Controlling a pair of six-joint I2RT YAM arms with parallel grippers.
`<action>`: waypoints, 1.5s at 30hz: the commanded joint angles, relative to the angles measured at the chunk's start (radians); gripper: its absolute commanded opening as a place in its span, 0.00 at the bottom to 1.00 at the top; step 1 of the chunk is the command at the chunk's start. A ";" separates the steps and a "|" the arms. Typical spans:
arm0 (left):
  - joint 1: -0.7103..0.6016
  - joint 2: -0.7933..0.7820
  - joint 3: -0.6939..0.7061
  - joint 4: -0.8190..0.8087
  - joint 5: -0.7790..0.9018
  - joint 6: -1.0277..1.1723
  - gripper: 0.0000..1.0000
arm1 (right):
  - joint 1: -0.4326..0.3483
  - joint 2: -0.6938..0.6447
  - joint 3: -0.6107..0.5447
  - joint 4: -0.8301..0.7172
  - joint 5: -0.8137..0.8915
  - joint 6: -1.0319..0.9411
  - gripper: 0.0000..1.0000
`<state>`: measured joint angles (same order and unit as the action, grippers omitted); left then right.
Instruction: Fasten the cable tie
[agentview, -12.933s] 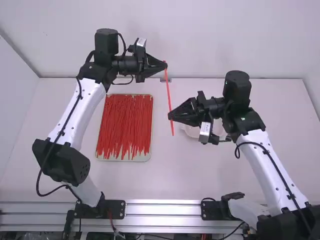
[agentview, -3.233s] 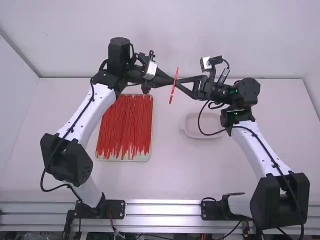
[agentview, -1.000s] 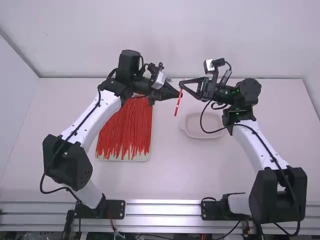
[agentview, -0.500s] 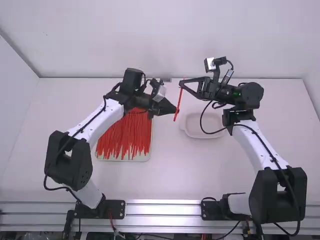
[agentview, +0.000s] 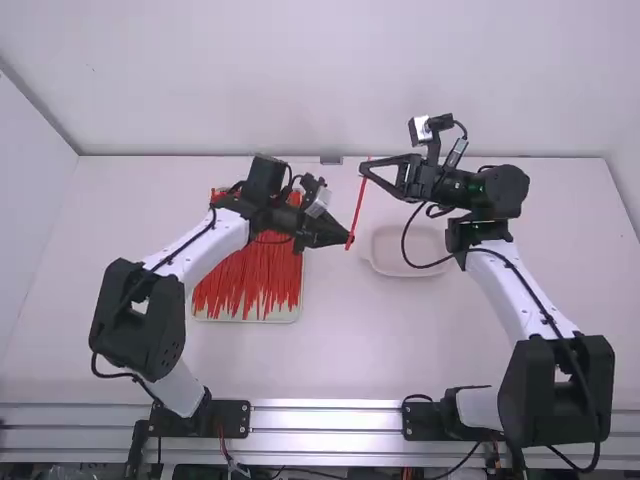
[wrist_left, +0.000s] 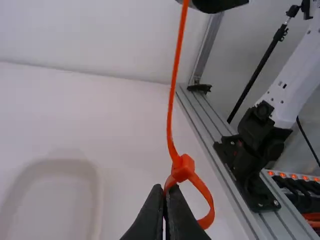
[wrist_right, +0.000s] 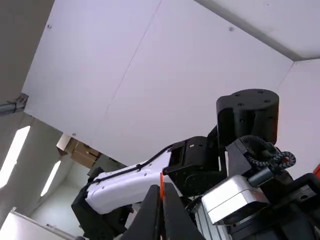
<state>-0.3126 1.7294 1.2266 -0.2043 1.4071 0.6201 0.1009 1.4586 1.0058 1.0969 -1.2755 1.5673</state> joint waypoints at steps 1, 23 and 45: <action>-0.007 0.015 -0.027 0.018 -0.010 -0.034 0.02 | -0.018 -0.022 0.056 0.022 0.043 0.013 0.00; 0.017 -0.076 0.072 1.069 0.033 -1.010 0.02 | -0.054 -0.022 0.053 0.022 -0.055 -0.114 0.98; 0.000 -0.076 0.071 1.006 -0.013 -0.989 0.02 | 0.025 -0.022 0.054 0.022 0.019 -0.102 0.22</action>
<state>-0.3080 1.6733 1.2785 0.7967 1.4010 -0.3847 0.1207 1.4582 1.0302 1.1107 -1.2671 1.4639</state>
